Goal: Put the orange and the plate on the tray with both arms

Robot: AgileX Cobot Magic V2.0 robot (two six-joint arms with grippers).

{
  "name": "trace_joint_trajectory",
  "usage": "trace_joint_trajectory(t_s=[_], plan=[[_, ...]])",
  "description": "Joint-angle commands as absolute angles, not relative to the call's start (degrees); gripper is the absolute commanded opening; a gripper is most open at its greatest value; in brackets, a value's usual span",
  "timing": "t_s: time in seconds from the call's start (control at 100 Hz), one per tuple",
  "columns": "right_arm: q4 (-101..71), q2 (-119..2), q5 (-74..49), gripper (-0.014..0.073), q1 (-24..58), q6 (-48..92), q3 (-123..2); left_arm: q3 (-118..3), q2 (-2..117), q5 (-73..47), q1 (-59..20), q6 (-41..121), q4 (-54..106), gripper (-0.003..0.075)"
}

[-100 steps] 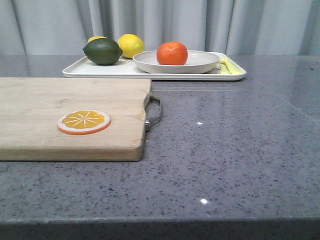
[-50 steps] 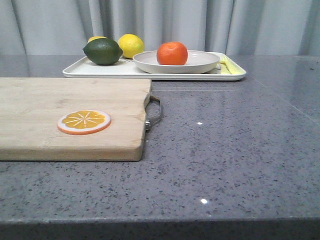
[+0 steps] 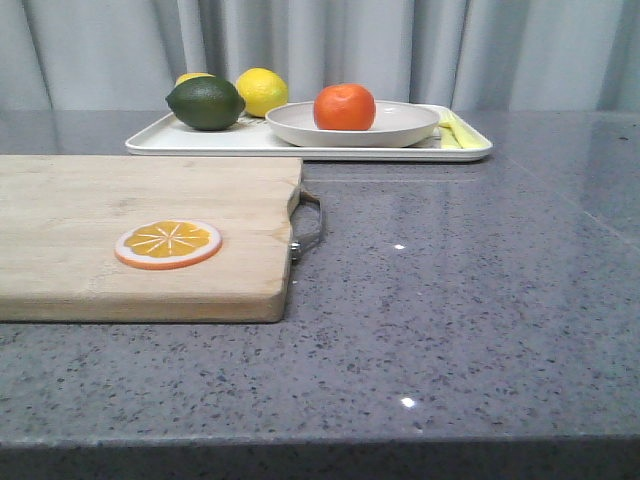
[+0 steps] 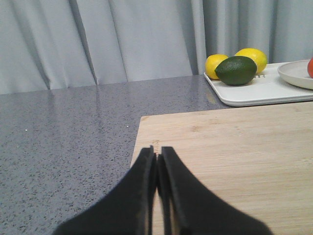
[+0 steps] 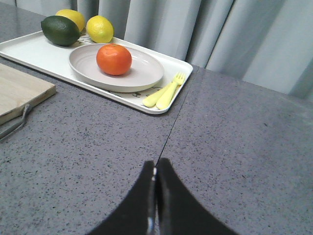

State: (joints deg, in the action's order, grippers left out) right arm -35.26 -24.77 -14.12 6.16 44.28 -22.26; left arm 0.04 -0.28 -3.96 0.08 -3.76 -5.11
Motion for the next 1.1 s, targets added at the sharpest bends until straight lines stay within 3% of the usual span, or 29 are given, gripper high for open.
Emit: trace_joint_trajectory(t_s=[0.0, 0.93, 1.09], plan=[[-36.23, -24.93, -9.9, -0.0069, 5.81, 44.76, -24.02, 0.59, -2.11, 0.0, 0.18, -4.6, -5.2, -0.002], [-36.01, -24.57, -9.39, -0.0069, 5.88, 44.54, -24.02, 0.59, -2.11, 0.0, 0.18, -4.6, -5.2, -0.002], [-24.73, -20.37, -8.71, -0.0069, 5.88, 33.99, -23.3, 0.59, -2.11, 0.0, 0.18, -4.6, -5.2, -0.002]])
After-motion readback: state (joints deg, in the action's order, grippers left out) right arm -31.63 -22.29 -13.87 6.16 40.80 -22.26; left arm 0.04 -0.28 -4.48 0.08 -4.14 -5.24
